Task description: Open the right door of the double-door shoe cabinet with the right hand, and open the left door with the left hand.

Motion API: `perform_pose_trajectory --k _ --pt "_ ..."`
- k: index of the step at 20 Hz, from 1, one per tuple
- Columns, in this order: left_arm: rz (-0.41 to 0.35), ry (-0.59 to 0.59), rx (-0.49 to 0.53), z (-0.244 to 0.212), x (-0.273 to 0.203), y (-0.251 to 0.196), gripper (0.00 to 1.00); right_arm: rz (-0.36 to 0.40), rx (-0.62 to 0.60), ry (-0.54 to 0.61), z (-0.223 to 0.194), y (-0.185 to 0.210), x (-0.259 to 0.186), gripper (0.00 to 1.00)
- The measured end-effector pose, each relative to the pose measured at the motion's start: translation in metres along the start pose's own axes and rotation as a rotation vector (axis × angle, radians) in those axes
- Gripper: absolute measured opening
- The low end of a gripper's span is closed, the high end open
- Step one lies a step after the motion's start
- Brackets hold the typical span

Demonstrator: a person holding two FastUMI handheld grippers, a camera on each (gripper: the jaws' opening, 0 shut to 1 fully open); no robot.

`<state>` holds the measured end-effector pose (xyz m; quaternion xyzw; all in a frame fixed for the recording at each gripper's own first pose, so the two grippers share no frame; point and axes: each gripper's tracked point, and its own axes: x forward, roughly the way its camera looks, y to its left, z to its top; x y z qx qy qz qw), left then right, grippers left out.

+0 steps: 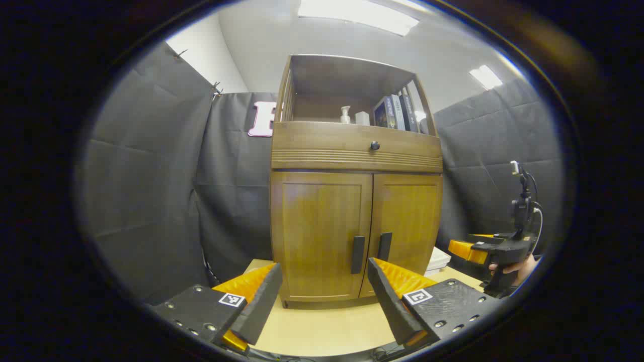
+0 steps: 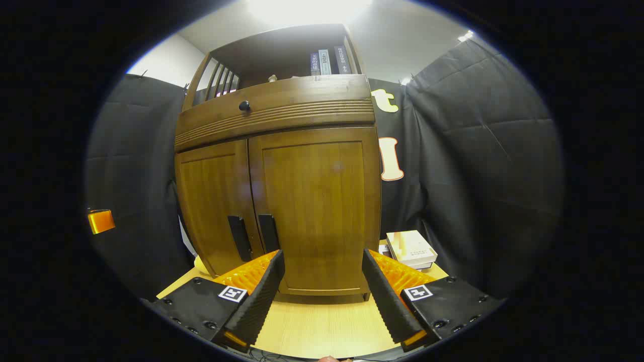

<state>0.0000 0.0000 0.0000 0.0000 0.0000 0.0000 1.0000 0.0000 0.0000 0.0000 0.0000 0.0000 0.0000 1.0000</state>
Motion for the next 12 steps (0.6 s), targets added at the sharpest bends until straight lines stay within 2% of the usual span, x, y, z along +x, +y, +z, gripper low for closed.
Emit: perform_pose_trajectory --k 4,12 --pt "0.019 -0.002 0.037 0.002 -0.001 -0.001 1.0 0.014 0.022 0.008 0.001 -0.002 -0.006 0.93" --pt "0.02 -0.019 -0.046 -0.01 -0.005 0.002 1.0 0.004 0.027 -0.006 0.006 0.0 -0.015 0.92"
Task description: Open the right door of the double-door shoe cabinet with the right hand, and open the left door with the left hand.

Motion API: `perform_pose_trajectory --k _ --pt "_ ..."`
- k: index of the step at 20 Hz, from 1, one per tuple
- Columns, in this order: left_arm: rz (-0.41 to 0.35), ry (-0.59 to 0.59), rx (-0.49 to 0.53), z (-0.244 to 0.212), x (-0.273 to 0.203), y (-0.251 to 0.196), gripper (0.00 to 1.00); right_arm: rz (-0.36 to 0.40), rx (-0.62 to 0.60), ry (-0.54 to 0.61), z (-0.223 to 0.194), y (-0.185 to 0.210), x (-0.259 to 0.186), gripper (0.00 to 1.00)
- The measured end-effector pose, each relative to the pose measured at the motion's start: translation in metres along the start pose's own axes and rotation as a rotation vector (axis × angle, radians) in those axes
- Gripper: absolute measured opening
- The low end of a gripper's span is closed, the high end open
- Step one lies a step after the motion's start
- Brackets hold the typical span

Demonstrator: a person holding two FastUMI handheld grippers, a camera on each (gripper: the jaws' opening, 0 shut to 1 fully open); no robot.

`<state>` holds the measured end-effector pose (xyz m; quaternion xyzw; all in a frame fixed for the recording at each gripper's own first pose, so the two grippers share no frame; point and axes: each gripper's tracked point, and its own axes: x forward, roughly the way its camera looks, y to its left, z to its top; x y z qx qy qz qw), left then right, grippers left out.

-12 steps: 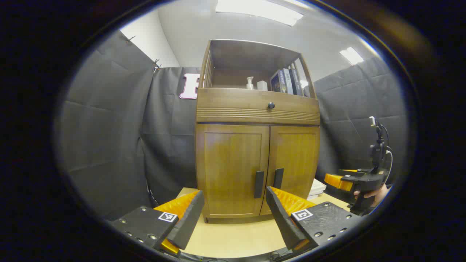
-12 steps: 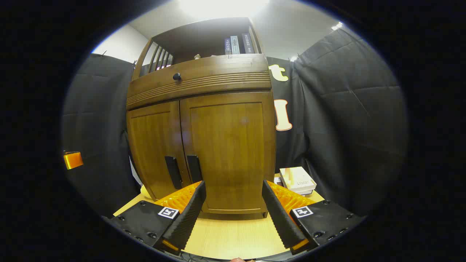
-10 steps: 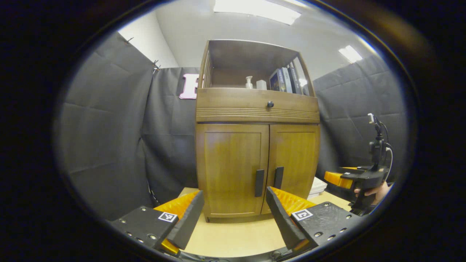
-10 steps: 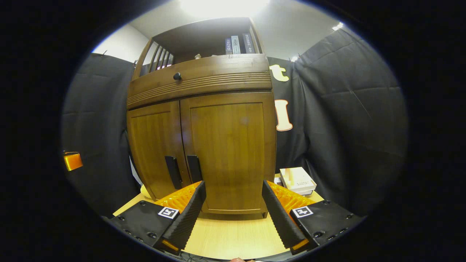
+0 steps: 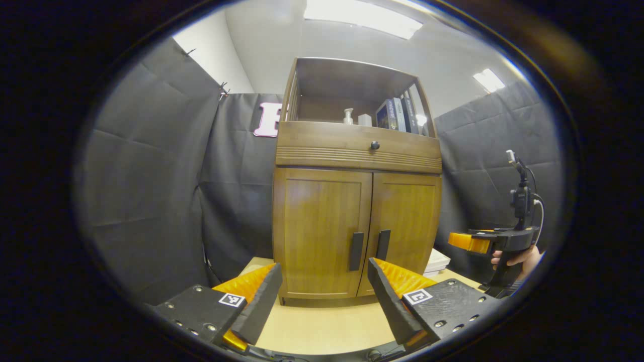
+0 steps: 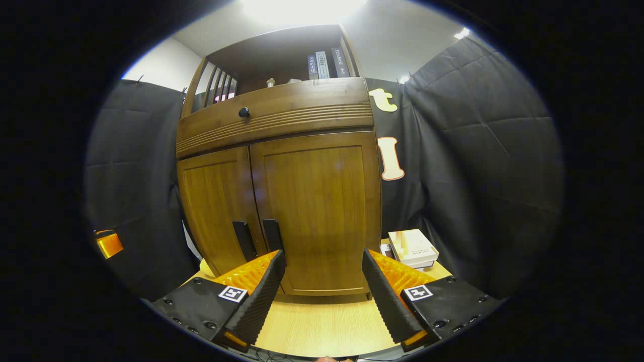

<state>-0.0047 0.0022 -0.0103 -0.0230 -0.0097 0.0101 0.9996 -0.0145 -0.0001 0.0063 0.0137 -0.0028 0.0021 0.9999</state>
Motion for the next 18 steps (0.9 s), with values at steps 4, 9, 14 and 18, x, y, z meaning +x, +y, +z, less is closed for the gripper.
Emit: perform_pose_trajectory --k 4,9,14,18 --pt "0.012 0.021 -0.002 -0.011 0.006 0.0 1.0 0.001 0.015 -0.006 0.003 0.001 0.002 0.97" --pt "0.021 0.048 0.009 -0.024 0.014 -0.006 1.0 0.006 0.002 0.018 0.007 0.001 0.007 0.97" --pt "0.066 0.055 -0.014 -0.032 0.013 -0.007 1.0 0.016 -0.004 0.015 0.024 0.003 0.017 0.97" --pt "0.132 0.099 -0.065 -0.065 -0.009 0.011 1.0 0.048 0.001 0.011 0.038 0.018 0.036 0.92"
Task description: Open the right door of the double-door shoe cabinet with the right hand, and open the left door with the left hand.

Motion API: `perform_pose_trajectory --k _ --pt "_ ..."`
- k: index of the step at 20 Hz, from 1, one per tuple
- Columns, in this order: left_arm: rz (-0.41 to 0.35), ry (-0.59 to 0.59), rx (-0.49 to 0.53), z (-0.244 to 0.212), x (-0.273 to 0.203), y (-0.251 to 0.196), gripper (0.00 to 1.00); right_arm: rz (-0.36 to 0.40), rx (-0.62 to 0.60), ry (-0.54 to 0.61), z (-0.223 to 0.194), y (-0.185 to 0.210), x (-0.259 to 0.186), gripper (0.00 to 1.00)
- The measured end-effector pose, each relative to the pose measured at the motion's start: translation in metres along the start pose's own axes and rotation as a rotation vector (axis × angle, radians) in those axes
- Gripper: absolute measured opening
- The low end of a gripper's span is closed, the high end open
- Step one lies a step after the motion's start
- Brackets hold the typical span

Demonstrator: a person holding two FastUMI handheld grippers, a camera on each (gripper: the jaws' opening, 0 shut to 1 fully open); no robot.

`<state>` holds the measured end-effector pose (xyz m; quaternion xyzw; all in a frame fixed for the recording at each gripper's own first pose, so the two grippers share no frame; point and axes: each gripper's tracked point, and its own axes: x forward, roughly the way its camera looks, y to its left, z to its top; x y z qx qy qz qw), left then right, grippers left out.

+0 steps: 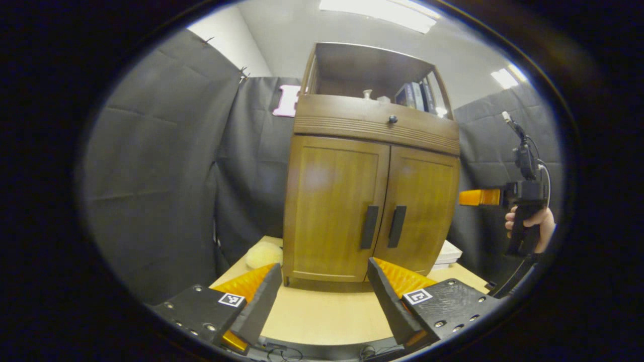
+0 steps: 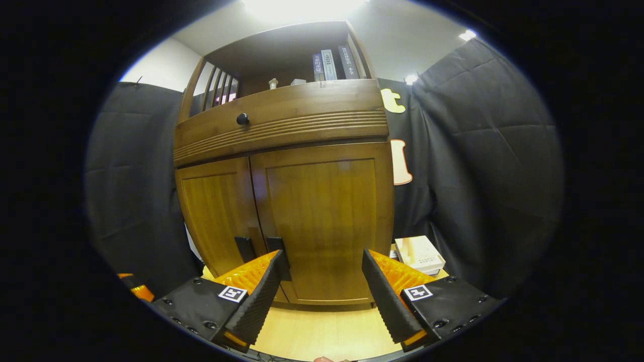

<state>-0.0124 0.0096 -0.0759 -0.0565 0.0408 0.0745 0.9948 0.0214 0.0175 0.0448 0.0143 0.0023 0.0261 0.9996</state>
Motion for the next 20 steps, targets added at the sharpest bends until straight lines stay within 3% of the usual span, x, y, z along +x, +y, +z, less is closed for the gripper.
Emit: perform_pose_trajectory --k 2,4,5,6,9,20 --pt "0.026 0.034 -0.028 -0.018 -0.01 0.009 0.98 0.022 0.002 -0.002 0.006 0.009 0.011 0.97" --pt "0.064 0.067 -0.055 -0.033 -0.015 0.023 1.0 0.031 -0.002 0.004 0.007 0.016 0.023 0.97" --pt "0.086 0.075 -0.06 -0.037 -0.018 0.031 1.0 0.035 -0.004 0.005 0.007 0.02 0.03 0.92" --pt "0.102 0.082 -0.058 -0.039 -0.02 0.037 0.98 0.038 -0.007 0.007 0.007 0.024 0.036 0.97" --pt "0.141 0.101 -0.004 -0.046 -0.025 0.048 1.0 0.053 -0.005 0.028 -0.001 0.037 0.057 0.97" --pt "0.147 0.136 0.042 -0.048 -0.019 0.046 1.0 0.05 -0.024 0.079 -0.037 0.068 0.123 0.92"
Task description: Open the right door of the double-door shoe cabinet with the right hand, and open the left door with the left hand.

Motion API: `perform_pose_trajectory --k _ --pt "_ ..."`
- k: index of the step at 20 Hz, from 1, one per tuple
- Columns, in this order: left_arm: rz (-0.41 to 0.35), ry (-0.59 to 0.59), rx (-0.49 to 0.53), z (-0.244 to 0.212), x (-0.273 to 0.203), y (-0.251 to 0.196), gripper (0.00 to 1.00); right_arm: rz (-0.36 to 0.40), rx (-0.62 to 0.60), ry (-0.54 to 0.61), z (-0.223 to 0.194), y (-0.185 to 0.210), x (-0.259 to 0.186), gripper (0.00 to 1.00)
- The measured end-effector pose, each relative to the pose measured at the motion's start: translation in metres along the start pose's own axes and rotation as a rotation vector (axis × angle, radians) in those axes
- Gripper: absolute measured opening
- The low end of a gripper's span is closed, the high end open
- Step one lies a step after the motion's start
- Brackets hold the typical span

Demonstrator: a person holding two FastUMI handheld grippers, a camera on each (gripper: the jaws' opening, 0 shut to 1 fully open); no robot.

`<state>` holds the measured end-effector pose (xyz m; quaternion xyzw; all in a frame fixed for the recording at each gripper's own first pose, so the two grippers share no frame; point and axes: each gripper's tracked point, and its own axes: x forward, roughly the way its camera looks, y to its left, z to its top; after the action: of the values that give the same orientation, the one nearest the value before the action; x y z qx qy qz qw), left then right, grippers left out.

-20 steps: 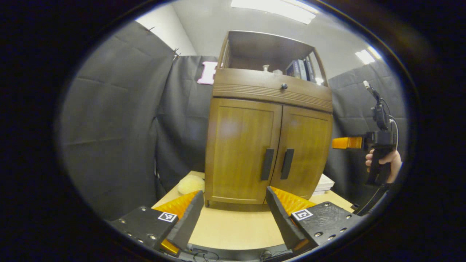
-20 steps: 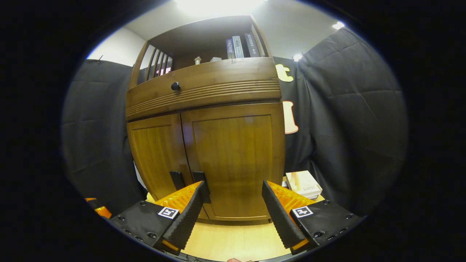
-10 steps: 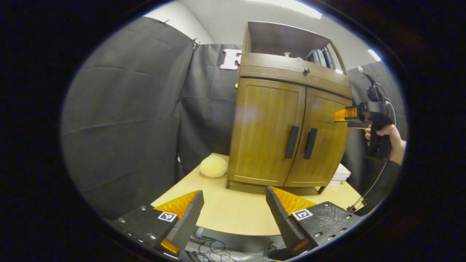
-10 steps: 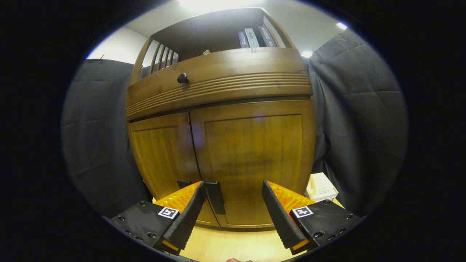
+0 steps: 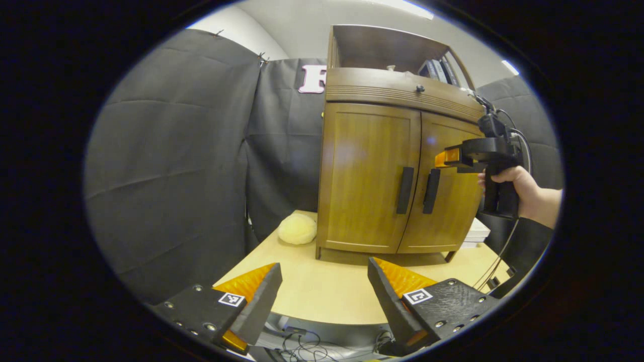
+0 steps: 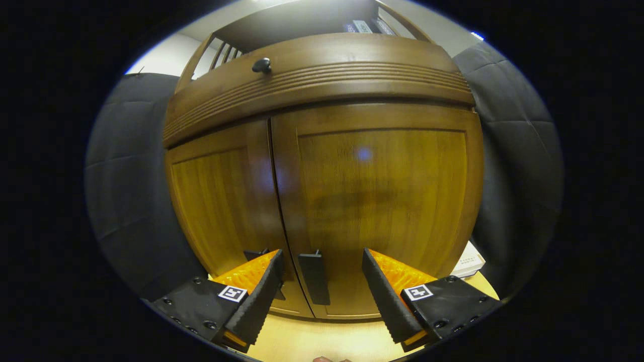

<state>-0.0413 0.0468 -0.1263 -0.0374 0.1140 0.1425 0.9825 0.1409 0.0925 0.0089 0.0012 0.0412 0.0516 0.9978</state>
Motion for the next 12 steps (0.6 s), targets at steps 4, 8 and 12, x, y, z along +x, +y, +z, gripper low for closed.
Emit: perform_pose_trajectory --k 4,8,12 --pt "0.016 0.02 0.013 0.0 0.001 0.0 1.0 -0.02 -0.026 0.028 -0.022 0.001 0.018 0.93" --pt "0.027 0.028 -0.01 0.002 0.001 -0.001 1.0 -0.021 -0.026 0.066 -0.036 -0.001 0.033 0.93" --pt "0.019 0.035 -0.003 0.005 -0.001 -0.001 1.0 -0.018 -0.041 0.08 -0.035 0.001 0.036 0.93"
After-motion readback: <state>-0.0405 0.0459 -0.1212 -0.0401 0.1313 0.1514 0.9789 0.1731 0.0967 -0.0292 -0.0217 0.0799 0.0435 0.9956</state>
